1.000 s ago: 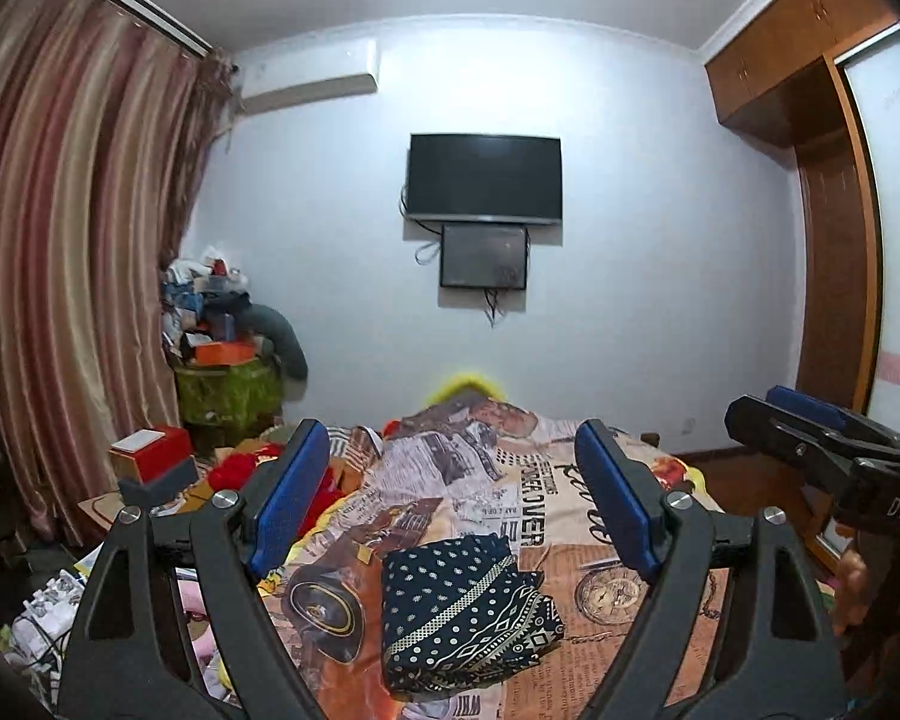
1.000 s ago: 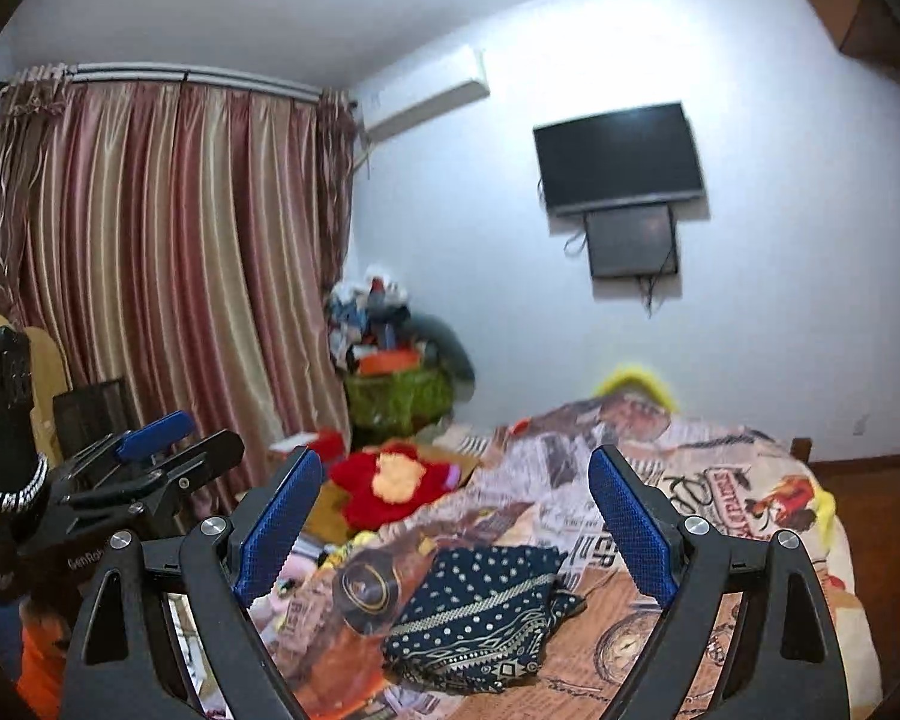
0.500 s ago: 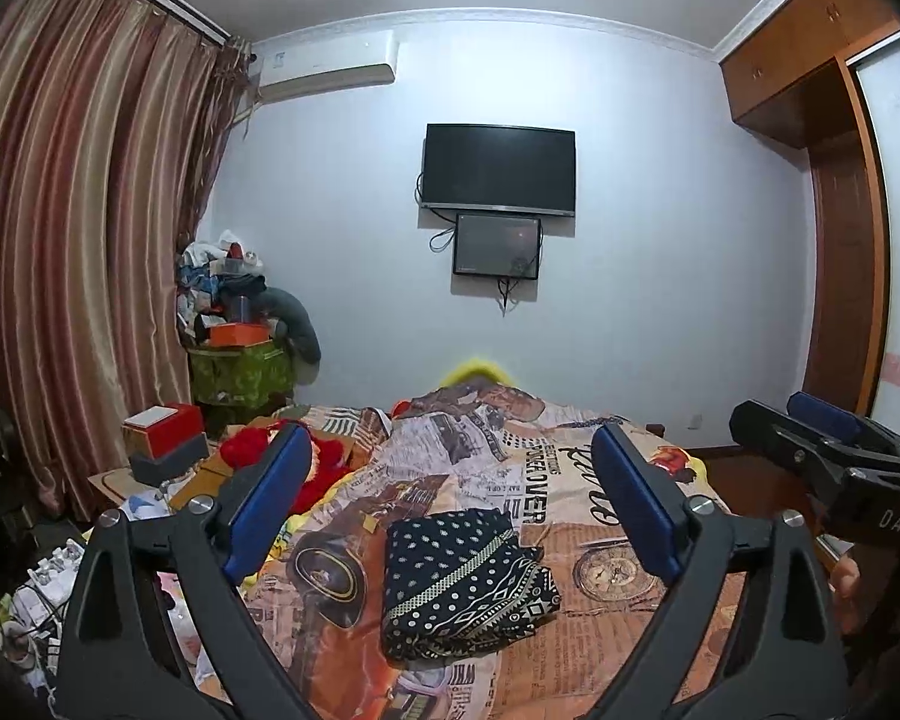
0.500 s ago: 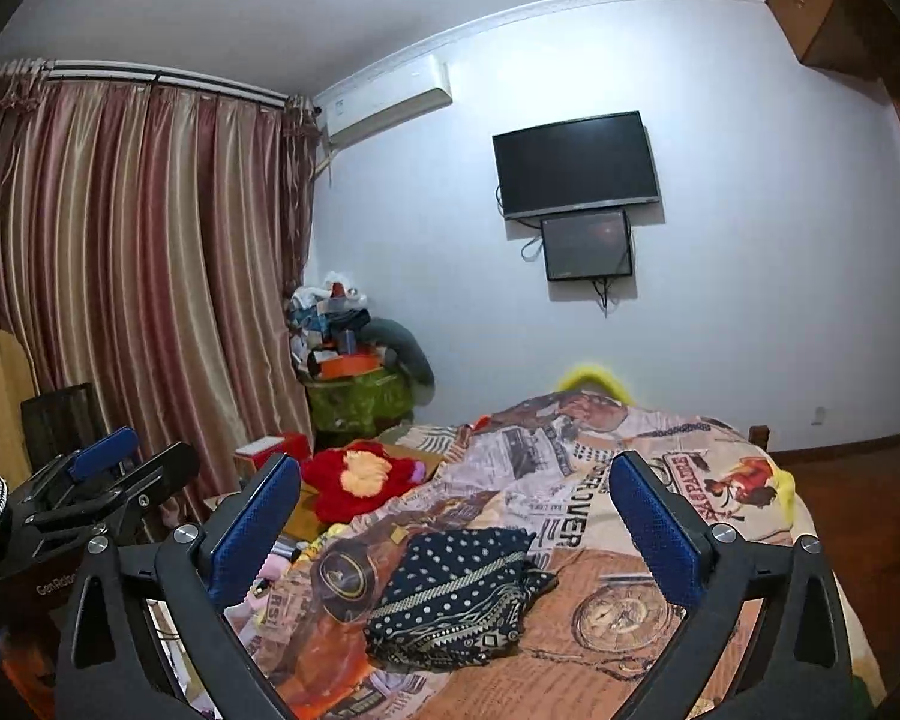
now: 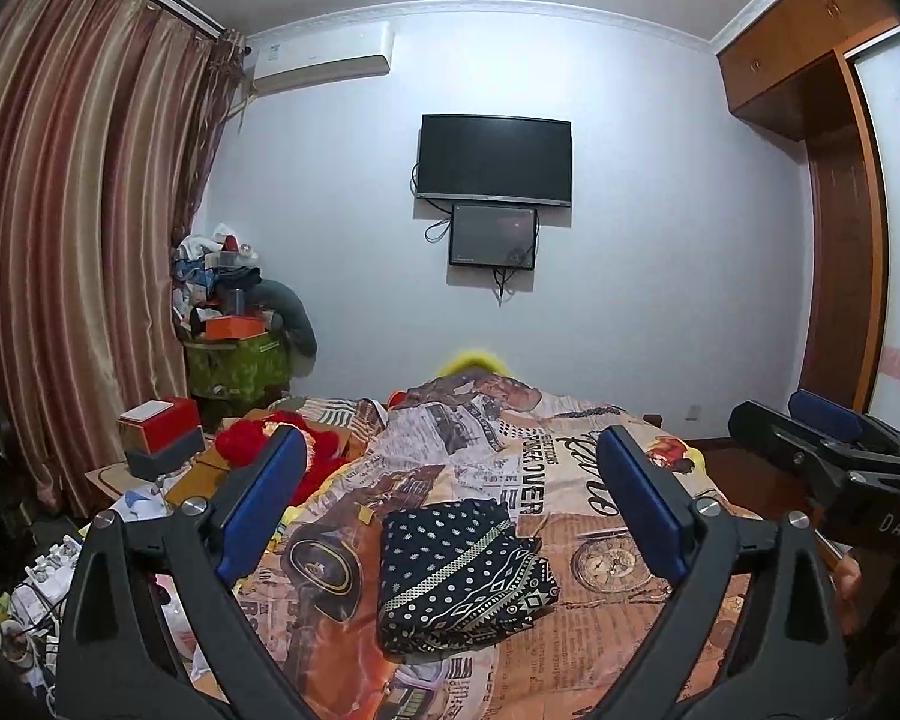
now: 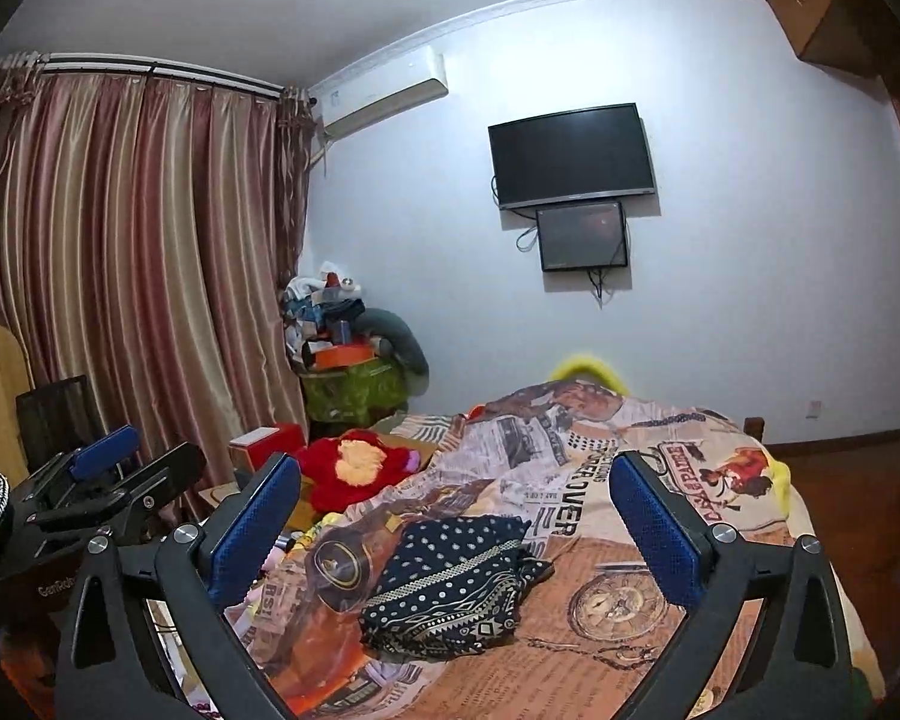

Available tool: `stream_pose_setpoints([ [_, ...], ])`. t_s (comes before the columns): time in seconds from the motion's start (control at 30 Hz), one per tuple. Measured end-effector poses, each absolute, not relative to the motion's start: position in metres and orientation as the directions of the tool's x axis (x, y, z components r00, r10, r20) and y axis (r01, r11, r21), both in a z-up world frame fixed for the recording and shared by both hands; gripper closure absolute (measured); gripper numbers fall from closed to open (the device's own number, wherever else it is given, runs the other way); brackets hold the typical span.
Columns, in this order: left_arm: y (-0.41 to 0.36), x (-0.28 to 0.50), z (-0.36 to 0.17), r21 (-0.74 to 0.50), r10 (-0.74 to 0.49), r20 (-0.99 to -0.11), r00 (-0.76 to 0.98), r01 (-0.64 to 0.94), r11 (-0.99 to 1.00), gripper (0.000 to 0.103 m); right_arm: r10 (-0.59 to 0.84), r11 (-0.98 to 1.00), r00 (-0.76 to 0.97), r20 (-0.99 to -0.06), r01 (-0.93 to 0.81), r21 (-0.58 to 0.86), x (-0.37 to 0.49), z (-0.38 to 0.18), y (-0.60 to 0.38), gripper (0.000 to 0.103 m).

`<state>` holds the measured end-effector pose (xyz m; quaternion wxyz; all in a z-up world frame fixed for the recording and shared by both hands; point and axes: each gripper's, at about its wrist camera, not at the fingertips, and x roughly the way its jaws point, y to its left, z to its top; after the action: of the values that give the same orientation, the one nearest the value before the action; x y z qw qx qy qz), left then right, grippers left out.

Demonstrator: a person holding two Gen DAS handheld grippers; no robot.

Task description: Fold large clothes

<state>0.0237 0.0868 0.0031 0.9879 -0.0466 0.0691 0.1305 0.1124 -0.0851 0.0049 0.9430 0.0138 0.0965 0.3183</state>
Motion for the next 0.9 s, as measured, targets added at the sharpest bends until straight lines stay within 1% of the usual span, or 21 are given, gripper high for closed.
stream_pose_setpoints([
  [0.23,0.0862,0.0269,-0.0004,-0.077,0.246,-0.158,0.956,-0.26,0.962,0.002,0.593,0.804,0.783,-0.187,-0.587,0.091,0.1149,0.0004,-0.0864,0.0],
  [0.9,0.0886,0.0324,-0.0057,-0.08,0.236,-0.176,0.956,-0.253,0.964,0.001,0.579,0.814,0.791,-0.201,-0.574,0.088,0.1188,-0.0028,-0.0886,0.0],
])
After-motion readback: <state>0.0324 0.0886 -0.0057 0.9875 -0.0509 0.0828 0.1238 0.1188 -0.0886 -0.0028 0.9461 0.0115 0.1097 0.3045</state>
